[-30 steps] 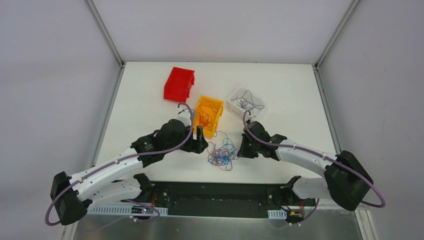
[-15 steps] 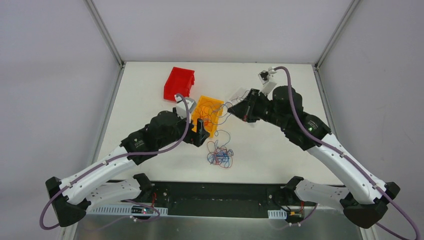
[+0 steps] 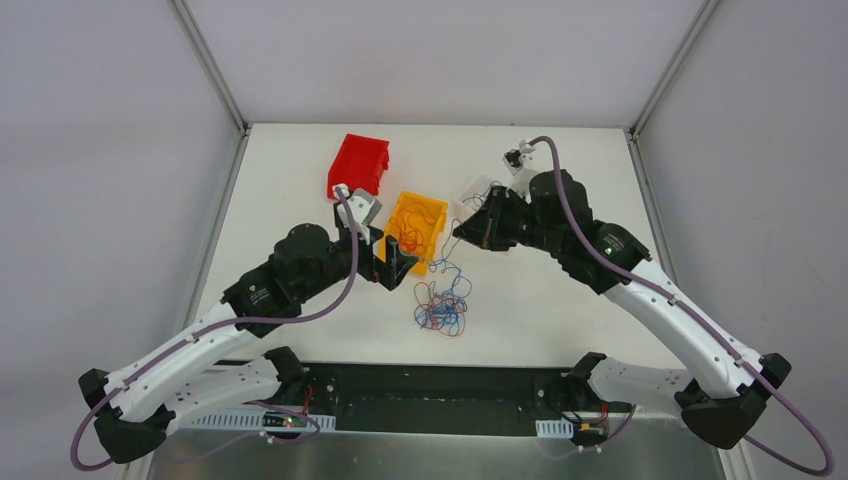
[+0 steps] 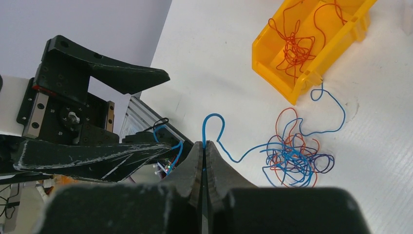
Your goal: Untangle the cables
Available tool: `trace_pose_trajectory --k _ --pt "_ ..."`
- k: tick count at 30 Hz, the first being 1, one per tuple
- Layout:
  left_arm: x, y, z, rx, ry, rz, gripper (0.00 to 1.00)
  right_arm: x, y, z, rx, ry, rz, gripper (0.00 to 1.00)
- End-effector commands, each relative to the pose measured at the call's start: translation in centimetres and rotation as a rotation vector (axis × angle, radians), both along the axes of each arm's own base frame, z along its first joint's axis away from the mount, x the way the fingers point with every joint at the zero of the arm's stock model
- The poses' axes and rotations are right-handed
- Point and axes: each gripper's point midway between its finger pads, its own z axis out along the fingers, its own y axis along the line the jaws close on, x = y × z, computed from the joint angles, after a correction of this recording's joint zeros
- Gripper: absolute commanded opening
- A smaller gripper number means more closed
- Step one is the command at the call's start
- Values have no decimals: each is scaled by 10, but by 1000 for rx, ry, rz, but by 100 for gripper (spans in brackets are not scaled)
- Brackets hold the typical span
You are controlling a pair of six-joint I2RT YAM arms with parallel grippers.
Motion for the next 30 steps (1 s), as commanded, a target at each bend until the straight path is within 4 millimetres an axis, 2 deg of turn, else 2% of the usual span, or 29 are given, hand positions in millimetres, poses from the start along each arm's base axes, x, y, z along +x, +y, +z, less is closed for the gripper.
trace_pose_trajectory --k 1,5,10,12,16,26,30 --pt "-2 3 18 -50 -75 -3 99 -4 7 14 40 -5 43 0" --pt "-9 -13 22 -59 -57 -90 99 -10 17 11 46 12 104 0" --pt "-11 -19 53 -124 -72 -111 99 -17 24 7 22 21 147 0" --pt "-15 -31 53 -118 -50 -173 99 -20 28 9 22 14 164 0" --pt "-23 -52 41 -100 17 -275 99 -25 33 12 25 2 189 0" --pt "-32 -71 33 -111 112 -370 99 -33 34 22 49 -34 213 0" --pt "-45 -78 36 -141 128 -447 93 -32 33 23 47 -42 208 0"
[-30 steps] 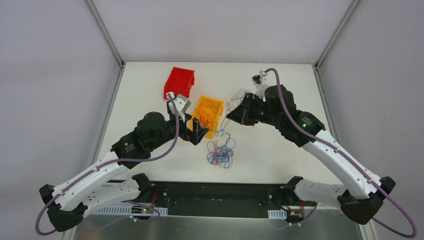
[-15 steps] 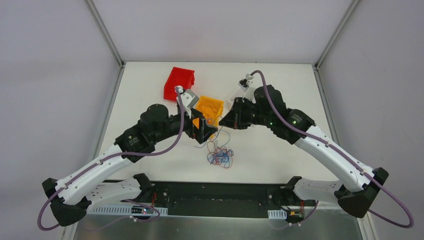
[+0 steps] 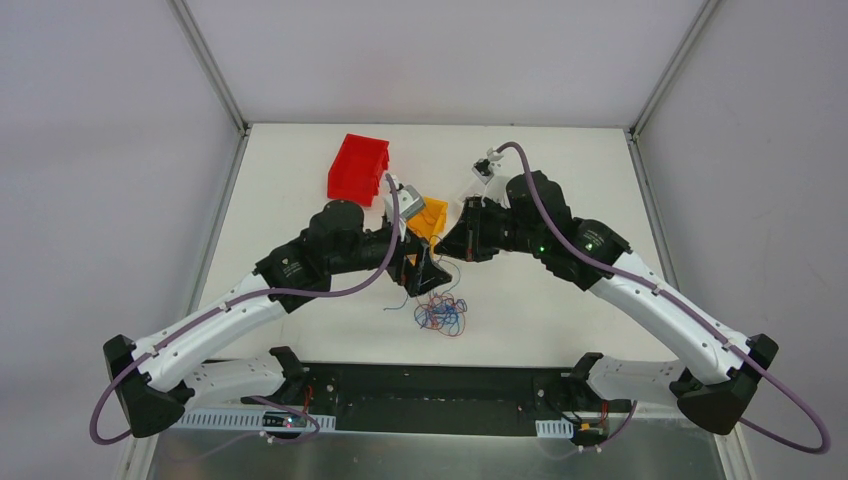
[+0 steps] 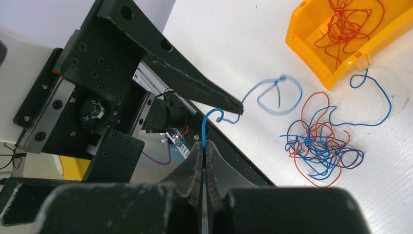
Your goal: Untangle the cables
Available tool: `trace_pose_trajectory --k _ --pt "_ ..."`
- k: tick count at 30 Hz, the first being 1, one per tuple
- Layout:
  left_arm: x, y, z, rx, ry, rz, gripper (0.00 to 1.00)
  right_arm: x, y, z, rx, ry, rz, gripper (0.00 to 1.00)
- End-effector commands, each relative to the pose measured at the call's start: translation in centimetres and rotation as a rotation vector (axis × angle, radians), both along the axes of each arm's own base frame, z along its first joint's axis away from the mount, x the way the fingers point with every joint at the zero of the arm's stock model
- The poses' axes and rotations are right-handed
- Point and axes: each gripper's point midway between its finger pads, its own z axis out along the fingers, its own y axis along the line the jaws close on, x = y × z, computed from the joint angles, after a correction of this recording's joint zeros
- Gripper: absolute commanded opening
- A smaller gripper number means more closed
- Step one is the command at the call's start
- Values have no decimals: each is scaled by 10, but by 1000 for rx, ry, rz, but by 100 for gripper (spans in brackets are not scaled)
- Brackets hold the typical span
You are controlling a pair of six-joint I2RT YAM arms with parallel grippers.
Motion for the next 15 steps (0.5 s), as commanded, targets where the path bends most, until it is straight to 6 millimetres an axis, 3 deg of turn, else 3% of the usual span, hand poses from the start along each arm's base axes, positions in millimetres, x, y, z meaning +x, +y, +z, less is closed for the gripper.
trace_pose_trajectory --k 1,11,12,13,15 --pt "-19 -12 34 -108 -9 -117 88 -3 1 32 68 -79 19 0" --pt "-7 4 18 -72 -17 -4 4 1 2 31 67 -92 9 0" --pt "-2 6 14 -58 -14 30 0 2 2 29 67 -91 7 5" --pt "4 10 13 -42 -15 65 0 3 1 28 64 -92 -3 17" --pt "16 17 4 6 -11 139 0 8 -3 25 55 -101 -37 50"
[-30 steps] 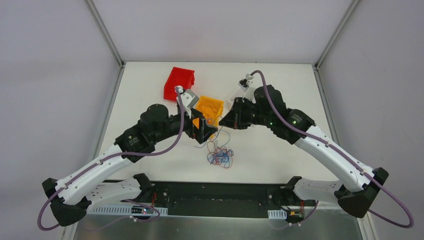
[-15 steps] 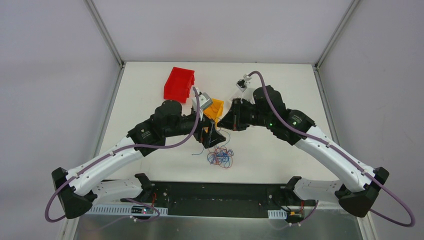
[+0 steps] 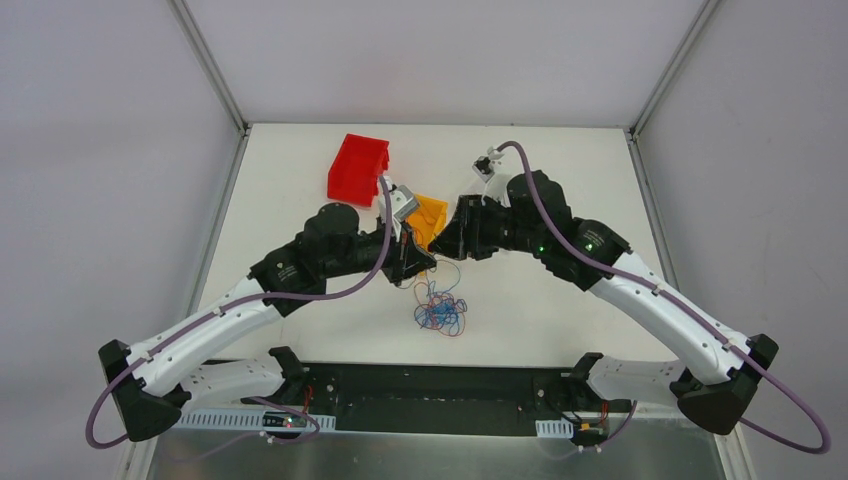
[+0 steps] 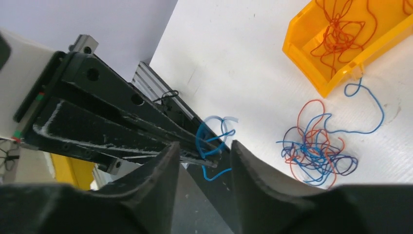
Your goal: Untangle the cables
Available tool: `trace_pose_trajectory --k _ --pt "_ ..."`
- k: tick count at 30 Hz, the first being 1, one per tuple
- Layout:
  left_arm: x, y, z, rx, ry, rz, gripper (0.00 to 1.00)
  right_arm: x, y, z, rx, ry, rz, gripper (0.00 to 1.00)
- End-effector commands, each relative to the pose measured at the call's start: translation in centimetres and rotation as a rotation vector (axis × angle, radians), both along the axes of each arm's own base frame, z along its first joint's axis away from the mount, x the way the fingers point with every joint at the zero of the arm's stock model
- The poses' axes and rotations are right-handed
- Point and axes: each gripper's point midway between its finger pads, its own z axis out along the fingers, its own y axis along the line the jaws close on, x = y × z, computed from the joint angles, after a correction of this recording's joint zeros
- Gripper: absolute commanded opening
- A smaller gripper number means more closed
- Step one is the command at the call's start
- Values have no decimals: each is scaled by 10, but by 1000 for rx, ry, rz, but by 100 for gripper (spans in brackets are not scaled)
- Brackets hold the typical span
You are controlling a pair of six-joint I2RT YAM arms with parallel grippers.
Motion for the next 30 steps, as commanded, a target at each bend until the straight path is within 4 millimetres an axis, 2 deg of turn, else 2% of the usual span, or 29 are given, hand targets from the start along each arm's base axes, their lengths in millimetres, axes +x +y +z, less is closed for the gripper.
trace_pose_trajectory --k 1,3,5,10,13,19,24,30 --pt "31 19 -3 61 -32 196 0 8 -8 21 41 -92 -58 65" --pt "49 32 -9 114 -46 303 0 14 -18 19 26 -116 -121 79" --pt "68 47 -13 161 -69 412 0 17 -31 15 13 -143 -171 83" --pt "121 82 -13 290 -136 650 0 20 -57 1 -15 -190 -260 83" --pt "152 100 -14 345 -143 735 0 18 -68 -4 -29 -207 -282 83" --pt "207 139 5 438 -198 884 0 18 -86 -16 -70 -229 -330 83" --pt "242 163 10 470 -198 957 0 19 -95 -28 -98 -238 -358 83" --pt "286 185 4 459 -146 1001 0 20 -101 -39 -123 -239 -380 83"
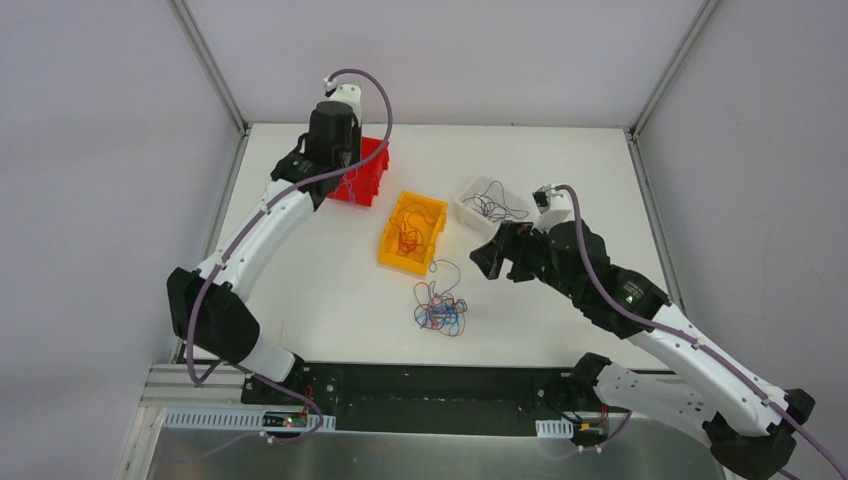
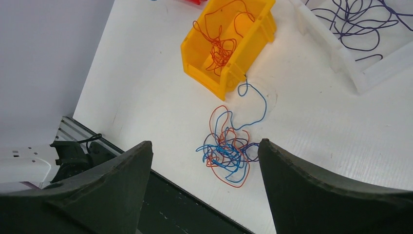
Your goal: Untangle the cables
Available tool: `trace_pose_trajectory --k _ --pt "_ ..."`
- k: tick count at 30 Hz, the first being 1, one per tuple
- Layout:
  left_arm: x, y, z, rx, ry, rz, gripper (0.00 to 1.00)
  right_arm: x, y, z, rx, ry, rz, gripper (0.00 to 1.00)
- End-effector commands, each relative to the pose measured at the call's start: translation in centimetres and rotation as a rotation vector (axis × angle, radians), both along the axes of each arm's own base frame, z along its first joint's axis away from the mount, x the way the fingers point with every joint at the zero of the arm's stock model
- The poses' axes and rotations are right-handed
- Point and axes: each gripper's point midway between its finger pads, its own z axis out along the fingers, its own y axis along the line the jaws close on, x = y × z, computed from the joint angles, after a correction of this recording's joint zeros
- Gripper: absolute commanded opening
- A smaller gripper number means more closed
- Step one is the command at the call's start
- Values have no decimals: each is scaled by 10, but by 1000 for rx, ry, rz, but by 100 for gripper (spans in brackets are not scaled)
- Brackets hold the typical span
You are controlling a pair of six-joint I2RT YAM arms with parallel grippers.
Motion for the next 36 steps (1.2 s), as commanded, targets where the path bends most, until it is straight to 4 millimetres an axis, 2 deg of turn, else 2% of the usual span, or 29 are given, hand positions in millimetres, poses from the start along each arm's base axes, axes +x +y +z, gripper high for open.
trace_pose_trajectory --k 1,3,11,15,19,26,28,32,34,36 --pt "32 14 15 -21 -32 23 0 5 -9 3 -9 -42 -37 83" --pt "46 17 11 -43 -23 26 0 6 -12 0 -14 -43 -46 82" --pt "109 25 -29 -125 53 41 0 9 -14 5 -11 -54 -65 82" --pt "135 26 -56 -153 96 57 0 13 -13 7 -21 -58 -67 82" --pt "143 8 -71 -344 162 -18 0 16 -11 10 -25 -63 -66 82" --pt "170 -17 -92 -502 210 -35 0 21 -14 12 -28 -71 -75 82" --pt "179 -18 -95 -528 206 -15 0 21 -14 12 -25 -68 -76 82" --pt "195 -12 -118 -515 214 23 0 20 -16 11 -21 -66 -75 82" --pt "193 -11 -129 -517 238 25 0 20 -18 11 -16 -67 -81 82" --pt "182 -4 -142 -493 269 50 0 19 -20 10 -14 -67 -86 82"
